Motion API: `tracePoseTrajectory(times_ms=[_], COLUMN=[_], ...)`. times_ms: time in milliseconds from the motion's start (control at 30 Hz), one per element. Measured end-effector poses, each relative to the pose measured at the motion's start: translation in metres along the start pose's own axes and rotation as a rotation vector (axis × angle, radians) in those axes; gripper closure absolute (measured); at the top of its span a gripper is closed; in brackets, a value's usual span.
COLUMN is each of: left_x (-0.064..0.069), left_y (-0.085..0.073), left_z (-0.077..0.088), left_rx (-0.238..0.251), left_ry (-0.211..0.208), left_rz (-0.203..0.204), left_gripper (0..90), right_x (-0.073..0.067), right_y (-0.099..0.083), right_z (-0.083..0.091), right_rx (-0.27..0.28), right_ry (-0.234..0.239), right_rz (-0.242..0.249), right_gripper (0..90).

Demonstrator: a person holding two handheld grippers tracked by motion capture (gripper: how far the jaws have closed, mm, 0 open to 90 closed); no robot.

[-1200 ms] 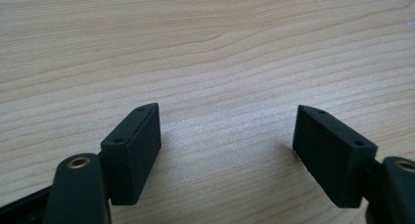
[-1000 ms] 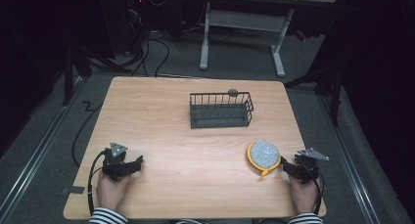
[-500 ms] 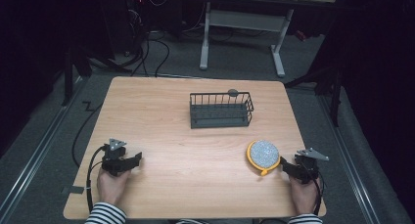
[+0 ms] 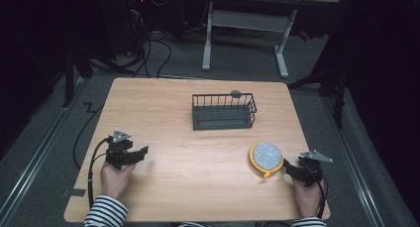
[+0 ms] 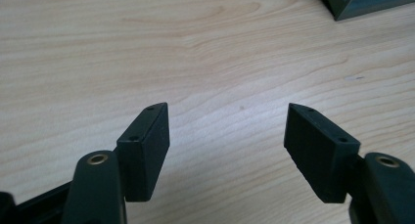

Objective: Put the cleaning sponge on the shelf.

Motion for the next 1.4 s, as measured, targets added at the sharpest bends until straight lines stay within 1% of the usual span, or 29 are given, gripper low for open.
tracePoseTrajectory(times_ms=[100, 133, 233, 300, 367, 467, 600, 633, 667, 733, 833, 867, 967, 1067, 1100, 1133, 1233, 1267, 1300, 1367, 1400], left_x=[0.005, 0.006, 0.011, 0.015, 0.019, 0.025, 0.032, 0.033, 0.035, 0.039, 0.050, 0.053, 0.061, 0.068, 0.072, 0.072, 0.074, 0.075, 0.074, 0.073, 0.072], left_y=[0.011, 0.015, 0.025, 0.030, 0.034, 0.043, 0.060, 0.063, 0.068, 0.079, 0.095, 0.100, 0.114, 0.123, 0.128, 0.128, 0.136, 0.138, 0.139, 0.141, 0.143], left_z=[-0.001, -0.002, -0.004, -0.005, -0.007, -0.012, -0.019, -0.020, -0.022, -0.024, -0.027, -0.030, -0.040, -0.047, -0.050, -0.050, -0.058, -0.060, -0.064, -0.069, -0.071], left_rx=[0.002, 0.013, 0.010, 0.019, 0.015, 0.008, -0.010, -0.014, -0.030, -0.040, -0.012, -0.013, -0.031, -0.051, -0.050, -0.050, -0.059, -0.054, -0.060, -0.072, -0.074], left_ry=[-0.020, -0.029, -0.051, -0.075, -0.080, -0.107, -0.131, -0.133, -0.134, -0.125, -0.148, -0.159, -0.172, -0.169, -0.184, -0.184, -0.179, -0.188, -0.196, -0.179, -0.177], left_rz=[-0.008, -0.008, -0.009, -0.001, -0.010, -0.014, -0.035, -0.035, -0.044, -0.062, -0.073, -0.071, -0.077, -0.100, -0.098, -0.098, -0.106, -0.099, -0.089, -0.098, -0.094], left_gripper=[34.1, 34.0, 34.2, 34.0, 33.9, 34.2, 35.5, 35.5, 35.5, 35.4, 35.6, 35.9, 36.6, 36.6, 37.2, 37.2, 37.2, 37.3, 37.5, 37.4, 37.5], right_x=[0.000, 0.000, 0.000, 0.000, 0.000, 0.000, -0.001, -0.001, 0.000, 0.000, 0.000, 0.000, -0.001, -0.001, -0.001, -0.001, -0.001, -0.001, -0.001, -0.001, -0.001], right_y=[0.000, 0.000, 0.000, 0.000, 0.000, 0.000, 0.000, 0.000, 0.000, 0.000, 0.000, 0.000, 0.000, 0.000, 0.000, 0.000, 0.000, 0.000, 0.000, 0.000, 0.000], right_z=[0.000, 0.000, 0.000, 0.000, 0.000, 0.000, 0.000, 0.000, 0.000, 0.000, 0.000, 0.000, 0.000, 0.000, 0.000, 0.000, 0.000, 0.000, 0.000, 0.000, 0.000], right_rx=[-0.001, 0.000, -0.002, -0.001, 0.001, 0.001, -0.001, -0.001, 0.002, 0.000, -0.002, -0.002, -0.002, 0.000, 0.002, 0.002, 0.000, 0.002, 0.002, -0.002, -0.002], right_ry=[0.000, 0.001, 0.002, 0.002, 0.003, 0.004, 0.006, 0.006, 0.007, 0.008, 0.009, 0.009, 0.010, 0.013, 0.015, 0.015, 0.015, 0.015, 0.016, 0.015, 0.015], right_rz=[-0.001, -0.001, -0.001, 0.000, 0.005, 0.006, 0.001, 0.001, 0.006, 0.002, 0.002, 0.002, 0.003, 0.006, 0.002, 0.002, 0.003, 0.001, 0.001, 0.002, 0.001], right_gripper=[36.7, 36.7, 36.4, 36.2, 35.8, 35.4, 35.3, 35.3, 35.3, 35.2, 35.0, 35.0, 34.7, 34.8, 34.7, 34.7, 34.7, 34.7, 34.7, 34.7, 34.7])
Point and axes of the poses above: each handheld gripper's, and its own axes: z roughly backward along the jaws, y roughly out of its top, x roughly to its right, the point moved 7 cm from there along -z, roughly forward along the jaws, and after that the axes turned 14 degrees about -y, right-handed, at the moved point
